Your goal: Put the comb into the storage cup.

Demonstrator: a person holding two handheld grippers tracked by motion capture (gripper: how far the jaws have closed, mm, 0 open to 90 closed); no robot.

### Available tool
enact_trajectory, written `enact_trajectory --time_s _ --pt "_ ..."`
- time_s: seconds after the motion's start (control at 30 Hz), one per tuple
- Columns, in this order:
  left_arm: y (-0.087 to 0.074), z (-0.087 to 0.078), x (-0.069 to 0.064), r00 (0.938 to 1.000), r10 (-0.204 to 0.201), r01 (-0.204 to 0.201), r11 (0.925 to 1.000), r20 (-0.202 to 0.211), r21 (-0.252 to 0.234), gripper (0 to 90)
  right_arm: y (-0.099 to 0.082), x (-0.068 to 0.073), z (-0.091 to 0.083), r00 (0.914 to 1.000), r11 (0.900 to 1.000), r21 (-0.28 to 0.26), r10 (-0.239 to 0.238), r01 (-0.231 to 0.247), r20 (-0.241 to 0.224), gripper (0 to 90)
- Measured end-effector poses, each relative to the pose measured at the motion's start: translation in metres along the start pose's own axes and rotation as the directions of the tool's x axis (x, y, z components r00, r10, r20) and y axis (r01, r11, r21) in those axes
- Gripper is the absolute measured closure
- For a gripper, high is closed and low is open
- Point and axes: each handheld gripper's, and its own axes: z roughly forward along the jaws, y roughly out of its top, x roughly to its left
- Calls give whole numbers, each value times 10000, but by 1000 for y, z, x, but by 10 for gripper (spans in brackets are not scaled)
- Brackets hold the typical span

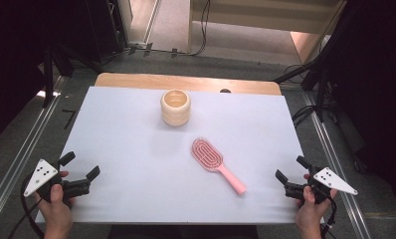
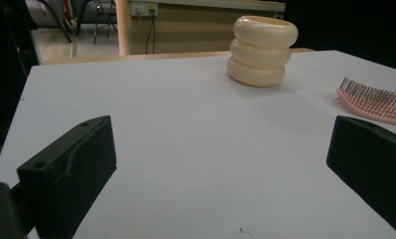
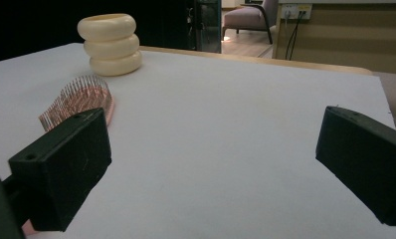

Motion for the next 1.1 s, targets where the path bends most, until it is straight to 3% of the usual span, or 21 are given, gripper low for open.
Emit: enact_trajectory --time_s 0.17,0.43,0.8,1.1 --pt "-1 0 -1 10000 -12 12 10000 -59 42 0 7 -5 -2 9989 9989 -27 462 -462 4 0" --pt "-1 1 -2 9998 93 -92 10000 -166 38 0 22 0 -5 9999 9998 145 102 -103 30 0" --pt "-2 1 -3 9998 177 -176 9998 -129 35 0 40 12 -3 9999 9942 1060 -164 159 35 0" --pt "-2 2 -4 9995 232 -230 9997 -228 85 0 51 22 4 9987 9855 1641 -387 434 -318 0"
